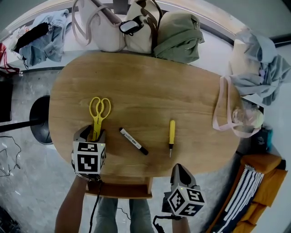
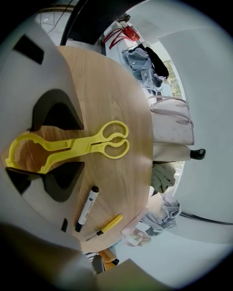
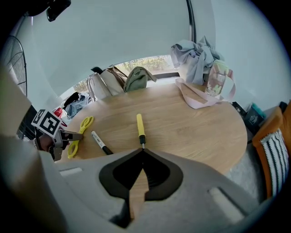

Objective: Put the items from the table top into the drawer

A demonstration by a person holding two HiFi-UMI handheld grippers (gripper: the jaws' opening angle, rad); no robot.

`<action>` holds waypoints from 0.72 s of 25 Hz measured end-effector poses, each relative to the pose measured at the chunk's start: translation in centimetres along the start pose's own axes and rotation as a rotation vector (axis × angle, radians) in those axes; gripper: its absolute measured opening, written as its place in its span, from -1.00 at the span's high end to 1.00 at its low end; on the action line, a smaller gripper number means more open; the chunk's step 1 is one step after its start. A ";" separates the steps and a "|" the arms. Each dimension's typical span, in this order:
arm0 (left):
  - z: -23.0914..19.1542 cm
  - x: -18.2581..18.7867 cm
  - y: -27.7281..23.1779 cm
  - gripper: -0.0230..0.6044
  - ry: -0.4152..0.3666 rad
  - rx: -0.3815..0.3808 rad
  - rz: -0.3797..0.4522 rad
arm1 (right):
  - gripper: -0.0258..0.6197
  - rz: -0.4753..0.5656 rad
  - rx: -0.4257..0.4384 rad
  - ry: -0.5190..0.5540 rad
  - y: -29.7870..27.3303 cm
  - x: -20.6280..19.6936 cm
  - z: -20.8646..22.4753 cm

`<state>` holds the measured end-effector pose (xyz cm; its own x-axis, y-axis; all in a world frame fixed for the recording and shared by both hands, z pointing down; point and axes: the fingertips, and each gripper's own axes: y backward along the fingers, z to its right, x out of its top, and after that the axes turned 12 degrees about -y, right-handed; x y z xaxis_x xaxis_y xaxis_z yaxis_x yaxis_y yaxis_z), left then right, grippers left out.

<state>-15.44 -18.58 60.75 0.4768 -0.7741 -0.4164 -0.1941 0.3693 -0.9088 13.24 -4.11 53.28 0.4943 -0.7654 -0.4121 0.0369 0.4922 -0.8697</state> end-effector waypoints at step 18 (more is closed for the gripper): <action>-0.2 0.1 -0.1 0.55 -0.031 -0.040 -0.028 | 0.90 -0.006 0.003 -0.003 -0.2 -0.3 0.0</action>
<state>-15.57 -18.85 60.82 0.5089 -0.7671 -0.3906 -0.2140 0.3267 -0.9206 13.05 -4.00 53.60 0.4970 -0.7670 -0.4057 0.0425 0.4885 -0.8715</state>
